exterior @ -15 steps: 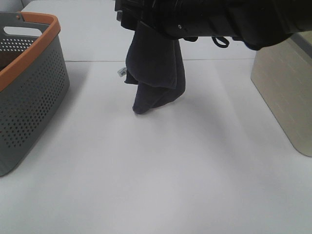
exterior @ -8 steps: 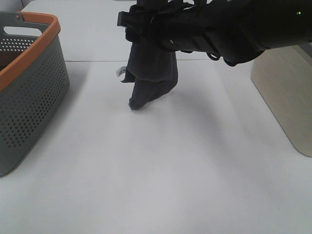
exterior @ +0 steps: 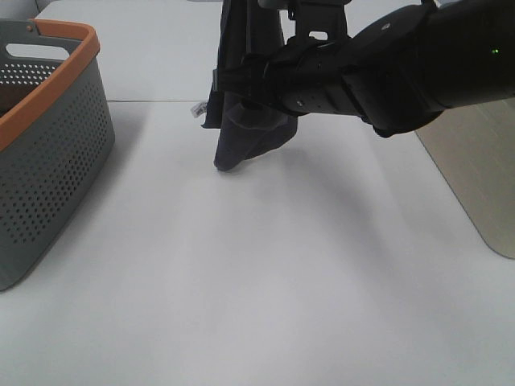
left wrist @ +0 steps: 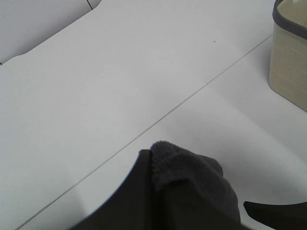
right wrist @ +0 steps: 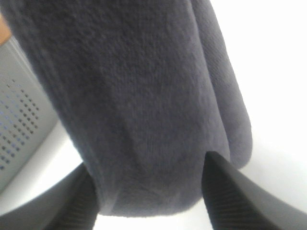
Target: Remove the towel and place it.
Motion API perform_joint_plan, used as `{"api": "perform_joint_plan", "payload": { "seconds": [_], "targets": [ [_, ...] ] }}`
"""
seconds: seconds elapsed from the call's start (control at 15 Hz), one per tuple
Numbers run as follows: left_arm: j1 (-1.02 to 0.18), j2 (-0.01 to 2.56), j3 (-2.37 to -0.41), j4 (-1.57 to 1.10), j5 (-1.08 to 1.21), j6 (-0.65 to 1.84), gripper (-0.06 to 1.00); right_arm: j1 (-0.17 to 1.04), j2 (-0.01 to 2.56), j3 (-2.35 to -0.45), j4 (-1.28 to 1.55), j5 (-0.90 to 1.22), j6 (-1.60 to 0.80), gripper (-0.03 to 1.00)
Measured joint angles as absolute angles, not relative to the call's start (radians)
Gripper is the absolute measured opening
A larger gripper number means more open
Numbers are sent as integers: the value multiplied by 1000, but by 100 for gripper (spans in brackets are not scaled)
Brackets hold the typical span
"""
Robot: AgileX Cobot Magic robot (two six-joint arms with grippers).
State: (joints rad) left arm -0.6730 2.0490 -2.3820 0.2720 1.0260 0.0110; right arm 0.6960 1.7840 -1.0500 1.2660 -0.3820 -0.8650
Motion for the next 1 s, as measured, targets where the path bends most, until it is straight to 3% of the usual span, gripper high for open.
{"api": "perform_joint_plan", "payload": {
  "seconds": [0.4, 0.73, 1.0],
  "targets": [
    [-673, 2049, -2382, 277, 1026, 11, 0, 696, 1784, -1016, 1426, -385, -1002, 46],
    [-673, 2049, -2382, 277, 1026, 11, 0, 696, 1784, -1016, 1430, -387, -1014, 25],
    [-673, 2049, -2382, 278, 1029, 11, 0, 696, 1766, -998, 1493, -282, -1148, 0]
  ]
}}
